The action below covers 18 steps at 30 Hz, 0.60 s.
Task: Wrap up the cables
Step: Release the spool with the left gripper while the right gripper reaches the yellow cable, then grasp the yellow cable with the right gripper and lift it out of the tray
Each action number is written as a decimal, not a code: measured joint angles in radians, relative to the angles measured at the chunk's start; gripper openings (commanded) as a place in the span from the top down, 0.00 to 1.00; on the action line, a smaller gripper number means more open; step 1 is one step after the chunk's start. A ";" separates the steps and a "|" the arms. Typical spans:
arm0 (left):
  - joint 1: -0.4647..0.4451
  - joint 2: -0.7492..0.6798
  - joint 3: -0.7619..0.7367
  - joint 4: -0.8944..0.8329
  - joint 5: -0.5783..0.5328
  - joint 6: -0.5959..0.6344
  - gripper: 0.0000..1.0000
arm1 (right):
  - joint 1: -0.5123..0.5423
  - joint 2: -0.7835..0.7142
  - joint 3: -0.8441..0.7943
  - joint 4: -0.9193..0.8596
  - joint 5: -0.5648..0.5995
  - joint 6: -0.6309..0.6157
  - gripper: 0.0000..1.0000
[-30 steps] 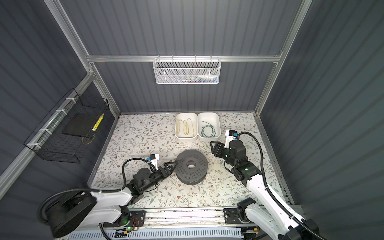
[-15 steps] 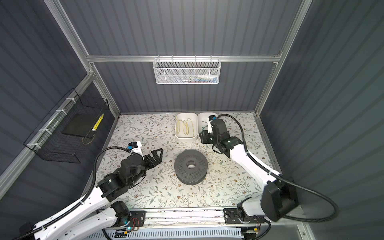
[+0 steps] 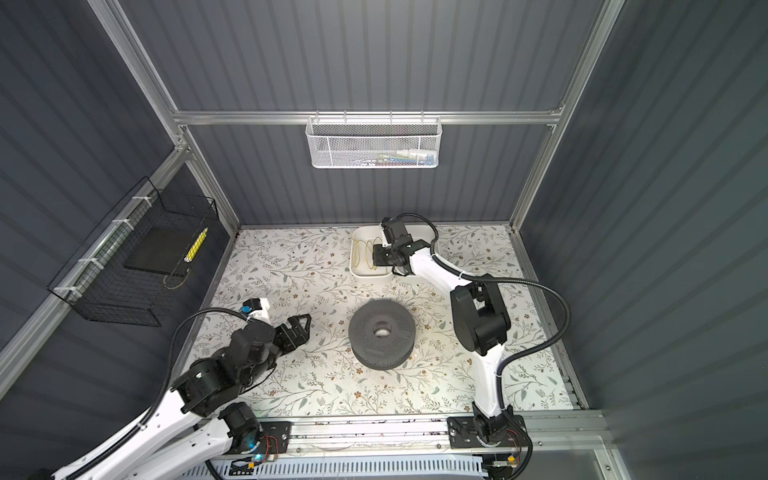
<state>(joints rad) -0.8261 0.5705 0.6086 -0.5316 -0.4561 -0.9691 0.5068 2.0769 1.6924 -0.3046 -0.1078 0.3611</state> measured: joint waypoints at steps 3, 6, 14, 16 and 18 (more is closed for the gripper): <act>0.000 -0.076 -0.028 -0.038 0.000 -0.022 0.13 | -0.003 0.048 0.047 -0.018 -0.002 -0.002 0.70; 0.000 -0.092 -0.032 -0.072 -0.001 -0.037 0.13 | -0.006 0.093 0.102 -0.035 -0.010 -0.003 0.71; 0.000 -0.031 -0.018 -0.118 -0.001 -0.040 0.11 | -0.012 0.179 0.190 -0.073 -0.026 -0.002 0.79; 0.000 -0.014 -0.008 -0.122 -0.001 -0.037 0.11 | -0.013 0.190 0.196 -0.079 -0.028 -0.002 0.84; 0.000 -0.009 -0.001 -0.123 -0.001 -0.037 0.11 | -0.013 0.191 0.196 -0.085 -0.031 -0.005 0.88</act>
<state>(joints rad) -0.8261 0.5613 0.6079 -0.6548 -0.4572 -1.0058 0.4934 2.2677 1.8889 -0.3901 -0.1387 0.3561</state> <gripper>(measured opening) 0.893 0.151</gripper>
